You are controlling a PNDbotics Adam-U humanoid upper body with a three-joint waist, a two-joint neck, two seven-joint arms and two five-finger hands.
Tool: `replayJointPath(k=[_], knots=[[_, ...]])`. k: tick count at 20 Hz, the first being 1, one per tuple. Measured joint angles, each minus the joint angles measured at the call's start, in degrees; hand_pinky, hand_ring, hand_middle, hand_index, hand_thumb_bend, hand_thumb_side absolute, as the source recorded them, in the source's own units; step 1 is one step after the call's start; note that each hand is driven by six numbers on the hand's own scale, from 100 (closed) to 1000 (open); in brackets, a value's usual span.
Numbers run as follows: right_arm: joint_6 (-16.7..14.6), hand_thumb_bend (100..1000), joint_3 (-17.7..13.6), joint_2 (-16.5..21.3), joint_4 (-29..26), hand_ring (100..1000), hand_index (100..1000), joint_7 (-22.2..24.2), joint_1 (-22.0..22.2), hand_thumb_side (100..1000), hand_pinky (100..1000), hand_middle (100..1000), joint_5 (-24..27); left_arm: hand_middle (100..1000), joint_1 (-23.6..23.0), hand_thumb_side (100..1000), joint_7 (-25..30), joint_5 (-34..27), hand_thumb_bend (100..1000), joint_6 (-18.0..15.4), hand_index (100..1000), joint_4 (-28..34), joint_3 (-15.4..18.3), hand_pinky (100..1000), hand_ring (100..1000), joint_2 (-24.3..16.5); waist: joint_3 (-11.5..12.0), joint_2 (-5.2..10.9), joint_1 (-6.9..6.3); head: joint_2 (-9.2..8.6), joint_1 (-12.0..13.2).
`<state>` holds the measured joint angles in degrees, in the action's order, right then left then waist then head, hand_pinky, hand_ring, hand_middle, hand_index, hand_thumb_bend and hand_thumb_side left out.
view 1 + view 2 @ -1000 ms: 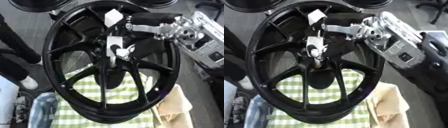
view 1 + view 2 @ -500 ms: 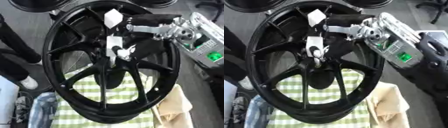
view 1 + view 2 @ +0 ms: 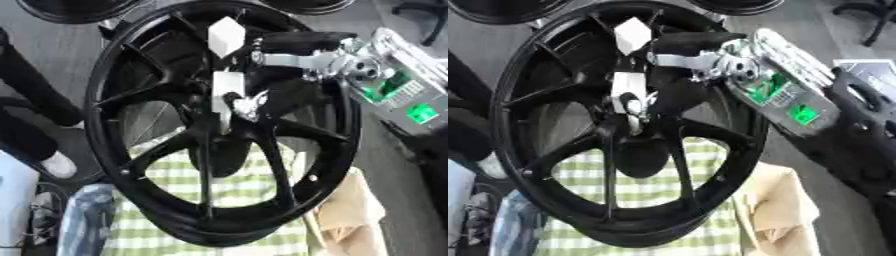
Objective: Pull the pin out of the wheel hub.
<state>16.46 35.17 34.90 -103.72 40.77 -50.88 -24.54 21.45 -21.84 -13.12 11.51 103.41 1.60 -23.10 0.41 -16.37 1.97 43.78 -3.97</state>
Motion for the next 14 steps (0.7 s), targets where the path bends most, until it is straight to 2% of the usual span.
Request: replayJointPath(k=[9,14], knots=[[-0.5,113,0.2,-0.5,0.8,785,911,0.4,0.0,774,858,738,-0.6,617,0.2,802,0.1,0.0,100,0.1,695,0.0,0.0,711,642,0.0,0.3,-0.04,0.01,0.0,-0.2],[0.1,100,0.2,-0.9,1.0,758,845,-0.3,0.0,709,839,630,-0.2,618,0.2,804,0.1,0.0,100,0.1,694,0.0,0.0,711,643,0.0,0.4,-0.04,0.03,0.0,-0.2]])
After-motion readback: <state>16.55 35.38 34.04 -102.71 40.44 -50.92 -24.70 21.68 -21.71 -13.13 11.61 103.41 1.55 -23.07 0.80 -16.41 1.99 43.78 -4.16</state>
